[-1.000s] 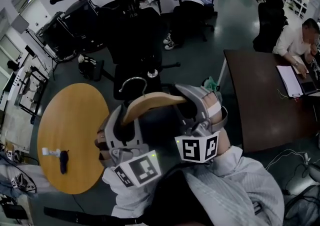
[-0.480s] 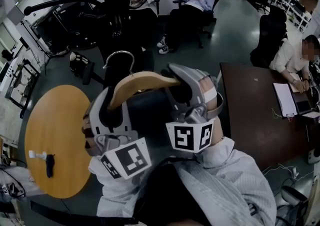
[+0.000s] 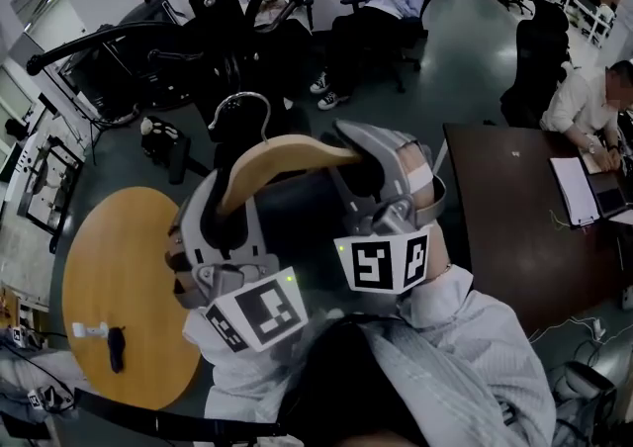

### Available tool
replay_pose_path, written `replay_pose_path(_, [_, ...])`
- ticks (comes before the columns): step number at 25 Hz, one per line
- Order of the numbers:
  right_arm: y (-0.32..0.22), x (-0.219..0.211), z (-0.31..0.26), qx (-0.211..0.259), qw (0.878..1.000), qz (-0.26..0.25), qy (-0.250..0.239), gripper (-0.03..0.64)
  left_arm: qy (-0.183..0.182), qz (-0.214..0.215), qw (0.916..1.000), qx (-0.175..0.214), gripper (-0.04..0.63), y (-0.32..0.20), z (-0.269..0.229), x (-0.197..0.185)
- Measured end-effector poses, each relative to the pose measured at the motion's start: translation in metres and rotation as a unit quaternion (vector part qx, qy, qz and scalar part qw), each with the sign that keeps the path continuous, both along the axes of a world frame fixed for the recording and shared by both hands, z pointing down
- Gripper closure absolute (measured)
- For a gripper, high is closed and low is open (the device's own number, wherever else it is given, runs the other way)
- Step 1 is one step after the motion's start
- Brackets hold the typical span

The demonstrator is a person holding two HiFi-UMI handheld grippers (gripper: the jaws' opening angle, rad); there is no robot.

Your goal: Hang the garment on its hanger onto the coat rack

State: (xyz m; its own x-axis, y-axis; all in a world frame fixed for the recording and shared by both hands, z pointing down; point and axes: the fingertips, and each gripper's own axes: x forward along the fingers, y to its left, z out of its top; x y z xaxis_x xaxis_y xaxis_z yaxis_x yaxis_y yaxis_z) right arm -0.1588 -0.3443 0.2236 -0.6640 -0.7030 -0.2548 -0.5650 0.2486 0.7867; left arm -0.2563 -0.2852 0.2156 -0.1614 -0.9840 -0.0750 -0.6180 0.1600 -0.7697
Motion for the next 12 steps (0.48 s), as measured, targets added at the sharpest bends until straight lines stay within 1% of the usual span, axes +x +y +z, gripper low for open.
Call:
replay_pose_path(5, [-0.021,-0.009,0.002,-0.012,1.000,0.008,0.005,0.529,0.004,0.011,0.9999,-0.011,0.491,-0.023,0.001,-0.010])
replay_pose_path(12, [-0.047,-0.032,0.017,-0.028,0.999,0.008,0.028,0.529,0.030,0.018,0.9989,-0.032,0.491,-0.051,0.021,-0.033])
